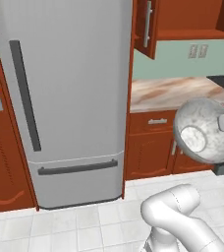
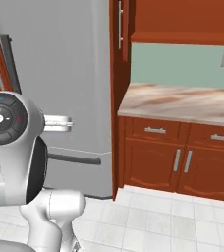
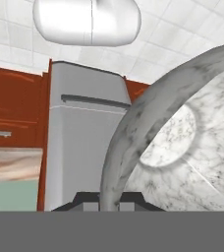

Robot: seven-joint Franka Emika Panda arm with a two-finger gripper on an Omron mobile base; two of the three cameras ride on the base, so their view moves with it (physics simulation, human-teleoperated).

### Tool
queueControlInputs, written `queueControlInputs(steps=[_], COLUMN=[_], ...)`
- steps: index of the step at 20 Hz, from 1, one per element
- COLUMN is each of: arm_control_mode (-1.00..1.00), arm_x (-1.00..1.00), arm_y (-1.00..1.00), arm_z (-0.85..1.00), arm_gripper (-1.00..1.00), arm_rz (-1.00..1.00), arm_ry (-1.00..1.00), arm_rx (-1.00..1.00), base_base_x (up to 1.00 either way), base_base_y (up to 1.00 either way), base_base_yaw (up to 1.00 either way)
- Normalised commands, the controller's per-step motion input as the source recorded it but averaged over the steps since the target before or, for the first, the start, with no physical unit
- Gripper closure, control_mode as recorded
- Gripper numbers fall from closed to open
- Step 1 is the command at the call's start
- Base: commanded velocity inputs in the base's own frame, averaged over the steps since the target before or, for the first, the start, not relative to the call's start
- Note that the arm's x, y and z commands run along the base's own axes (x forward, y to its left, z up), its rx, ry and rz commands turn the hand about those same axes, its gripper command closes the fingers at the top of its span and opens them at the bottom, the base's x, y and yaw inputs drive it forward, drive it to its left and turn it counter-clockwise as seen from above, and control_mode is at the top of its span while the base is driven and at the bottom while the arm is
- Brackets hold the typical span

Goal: Take the smaller bowl and place it next to the appetizer plate on the dining counter , and place the larger bowl next to the plate with cooked food.

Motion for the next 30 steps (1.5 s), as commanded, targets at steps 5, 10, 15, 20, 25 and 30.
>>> queueControlInputs(steps=[5, 10, 15, 20, 25, 30], arm_control_mode=[1.0, 1.0, 1.0, 1.0, 1.0, 1.0], arm_x=[0.0, 0.0, 0.0, 0.0, 0.0, 0.0], arm_y=[0.0, 0.0, 0.0, 0.0, 0.0, 0.0], arm_z=[0.0, 0.0, 0.0, 0.0, 0.0, 0.0], arm_gripper=[1.0, 1.0, 1.0, 1.0, 1.0, 1.0], arm_rz=[0.0, 0.0, 0.0, 0.0, 0.0, 0.0], arm_ry=[0.0, 0.0, 0.0, 0.0, 0.0, 0.0], arm_rx=[0.0, 0.0, 0.0, 0.0, 0.0, 0.0], base_base_x=[-1.0, -1.0, -1.0, -1.0, -1.0, -1.0], base_base_y=[0.27, 0.02, -0.16, -0.21, -0.2, -0.08], base_base_yaw=[0.03, 0.02, 0.04, 0.03, 0.01, 0.02])
